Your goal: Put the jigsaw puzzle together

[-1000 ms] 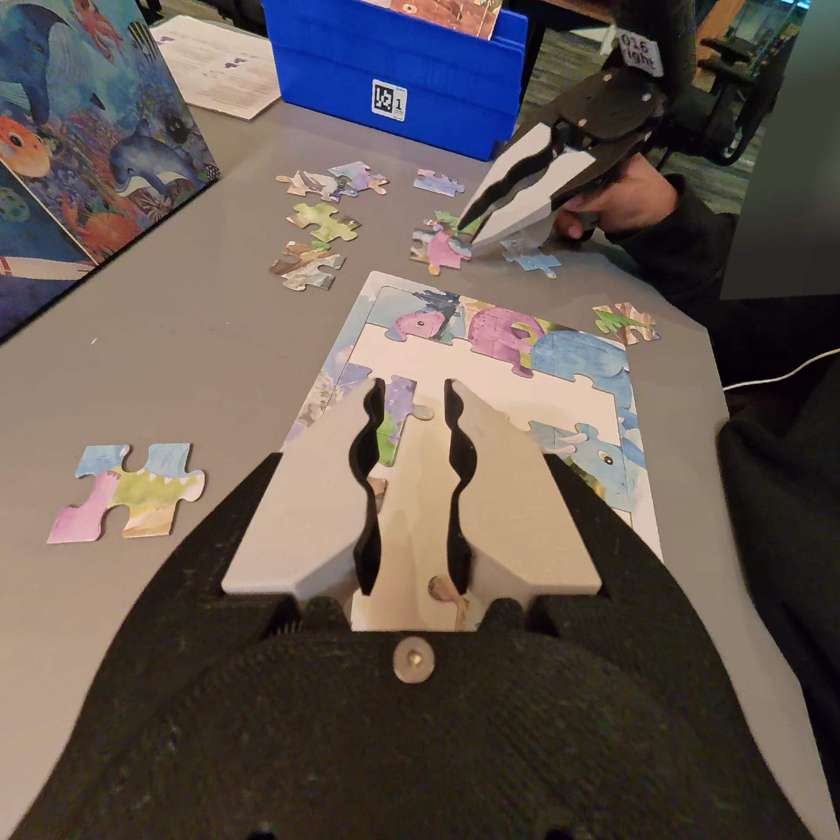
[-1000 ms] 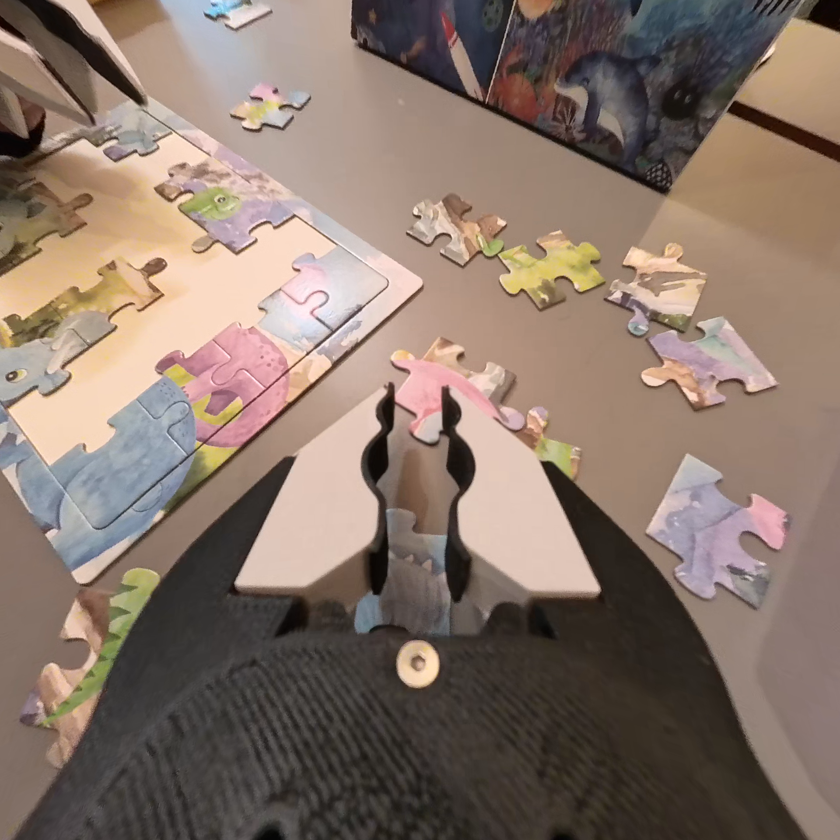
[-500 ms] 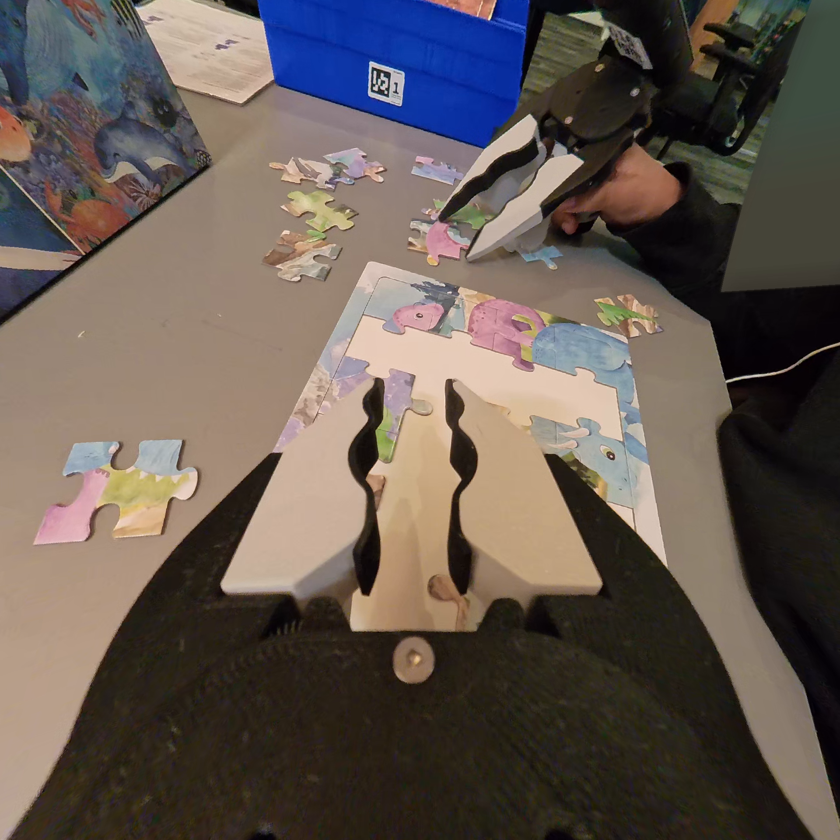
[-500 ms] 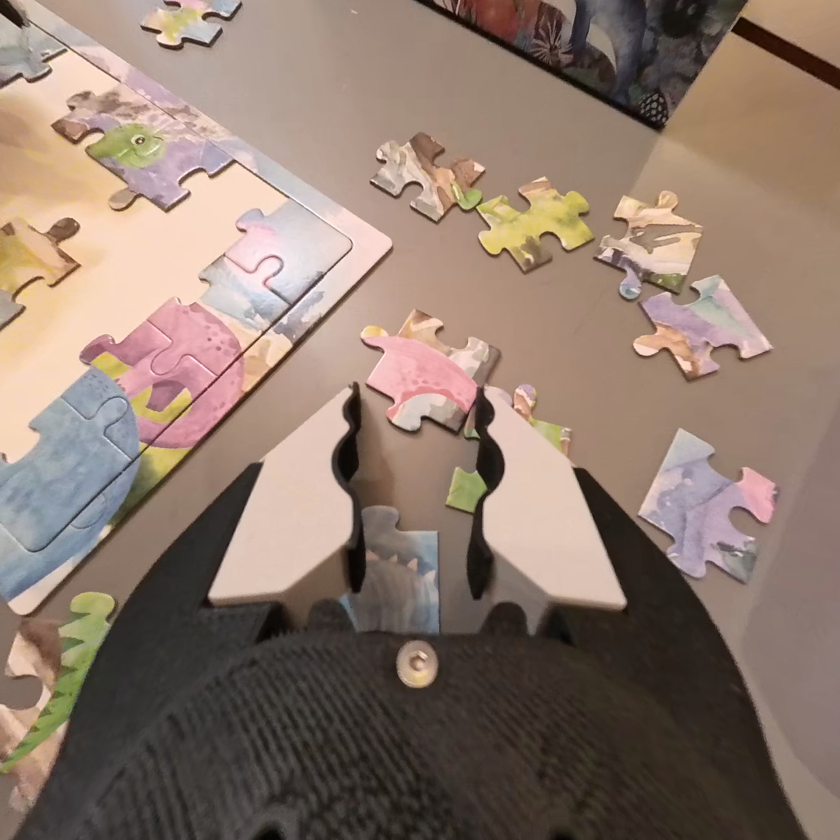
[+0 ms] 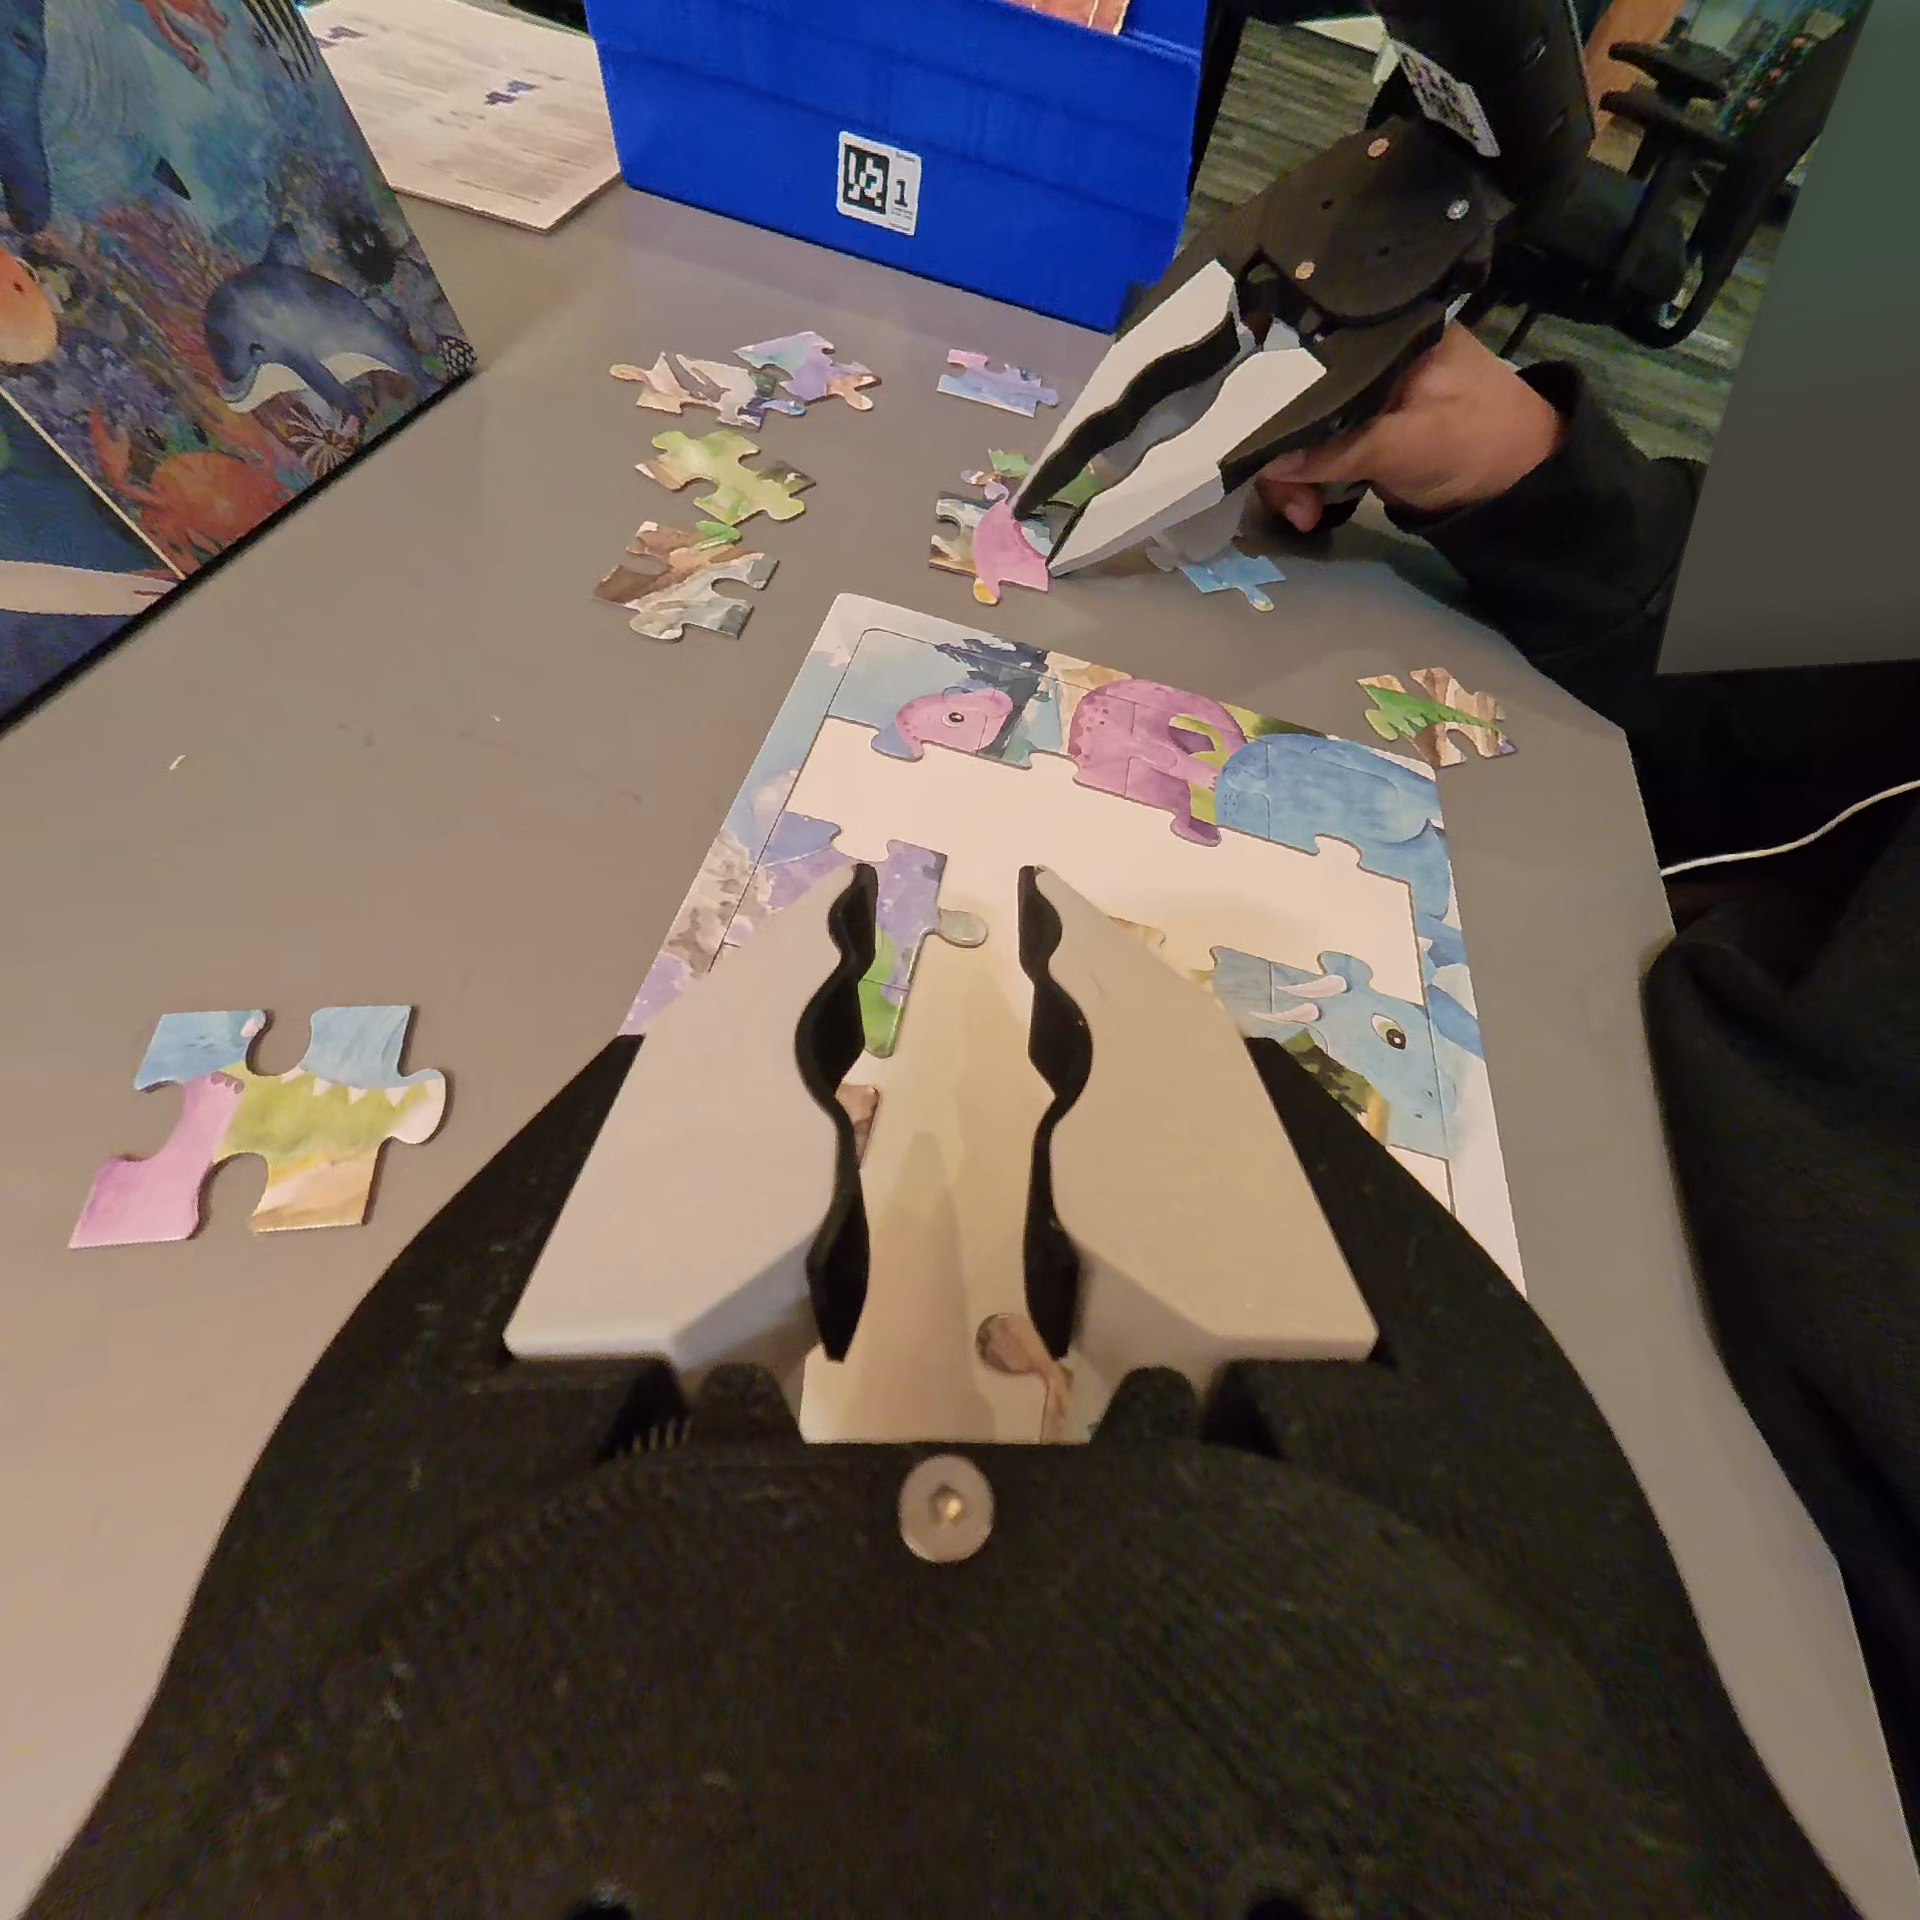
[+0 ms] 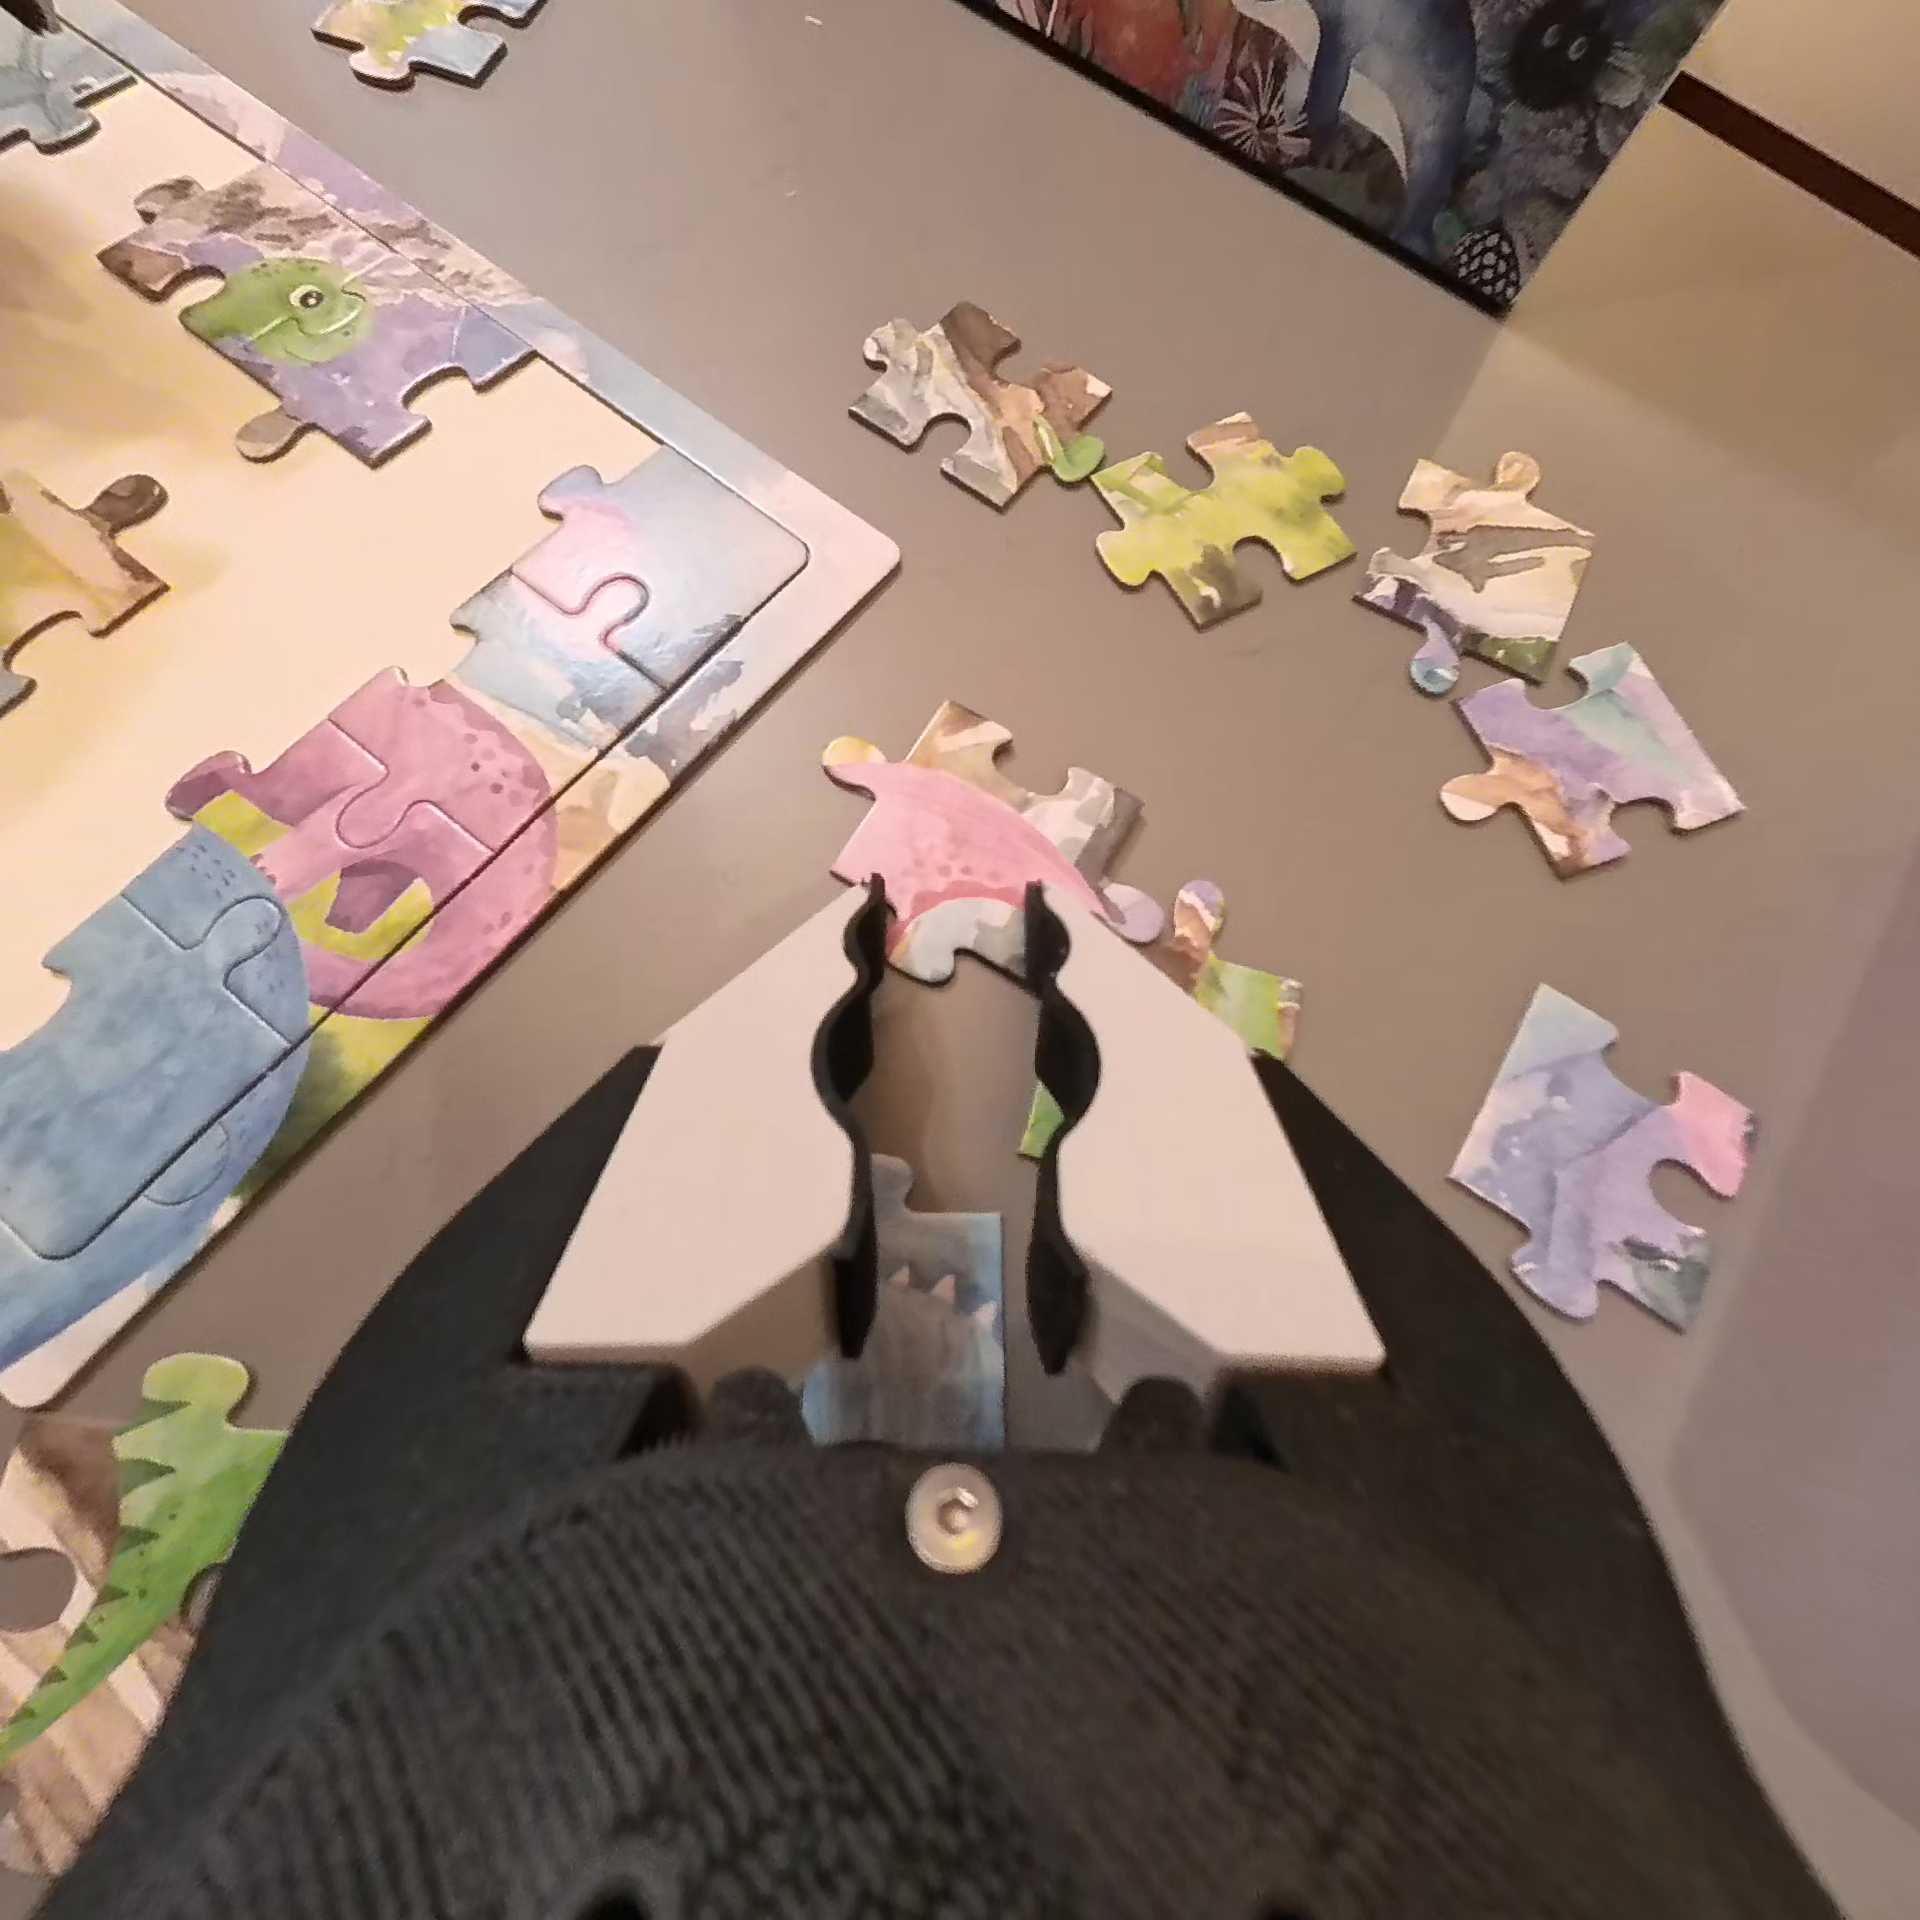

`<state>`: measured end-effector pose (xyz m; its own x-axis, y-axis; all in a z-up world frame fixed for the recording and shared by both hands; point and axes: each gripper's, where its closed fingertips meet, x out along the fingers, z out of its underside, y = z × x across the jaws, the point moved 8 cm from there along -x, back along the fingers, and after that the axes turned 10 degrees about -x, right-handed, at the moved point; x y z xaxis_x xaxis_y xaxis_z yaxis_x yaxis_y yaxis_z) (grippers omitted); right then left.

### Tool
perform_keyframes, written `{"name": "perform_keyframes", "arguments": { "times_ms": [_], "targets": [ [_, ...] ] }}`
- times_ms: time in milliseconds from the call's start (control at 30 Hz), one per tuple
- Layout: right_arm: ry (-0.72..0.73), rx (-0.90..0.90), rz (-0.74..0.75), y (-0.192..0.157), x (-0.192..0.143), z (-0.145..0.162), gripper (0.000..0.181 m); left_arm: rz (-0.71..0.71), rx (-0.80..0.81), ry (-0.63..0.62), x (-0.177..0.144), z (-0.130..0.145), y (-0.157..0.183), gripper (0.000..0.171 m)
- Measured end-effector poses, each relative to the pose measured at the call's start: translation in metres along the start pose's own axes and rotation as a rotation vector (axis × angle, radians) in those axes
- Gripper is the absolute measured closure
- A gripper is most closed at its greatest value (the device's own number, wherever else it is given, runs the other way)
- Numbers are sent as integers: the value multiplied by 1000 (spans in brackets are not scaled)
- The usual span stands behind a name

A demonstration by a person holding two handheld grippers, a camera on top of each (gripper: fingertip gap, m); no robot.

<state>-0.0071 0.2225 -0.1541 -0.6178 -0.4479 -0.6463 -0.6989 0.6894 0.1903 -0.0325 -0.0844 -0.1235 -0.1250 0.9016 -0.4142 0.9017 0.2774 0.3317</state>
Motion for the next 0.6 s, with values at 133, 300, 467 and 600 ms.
{"name": "perform_keyframes", "arguments": {
  "times_ms": [133, 300, 467, 600],
  "targets": [
    [1, 1, -2, 0, 0, 0, 156, 0, 0, -2, 0, 0, 0, 146],
    [1, 1, -3, 0, 0, 0, 157, 0, 0, -2, 0, 0, 0, 146],
    [1, 0, -3, 0, 0, 0, 157, -1, 1, -4, 1, 0, 0, 146],
    [3, 0, -3, 0, 0, 0, 156, -1, 1, -5, 1, 0, 0, 146]
  ]
}}
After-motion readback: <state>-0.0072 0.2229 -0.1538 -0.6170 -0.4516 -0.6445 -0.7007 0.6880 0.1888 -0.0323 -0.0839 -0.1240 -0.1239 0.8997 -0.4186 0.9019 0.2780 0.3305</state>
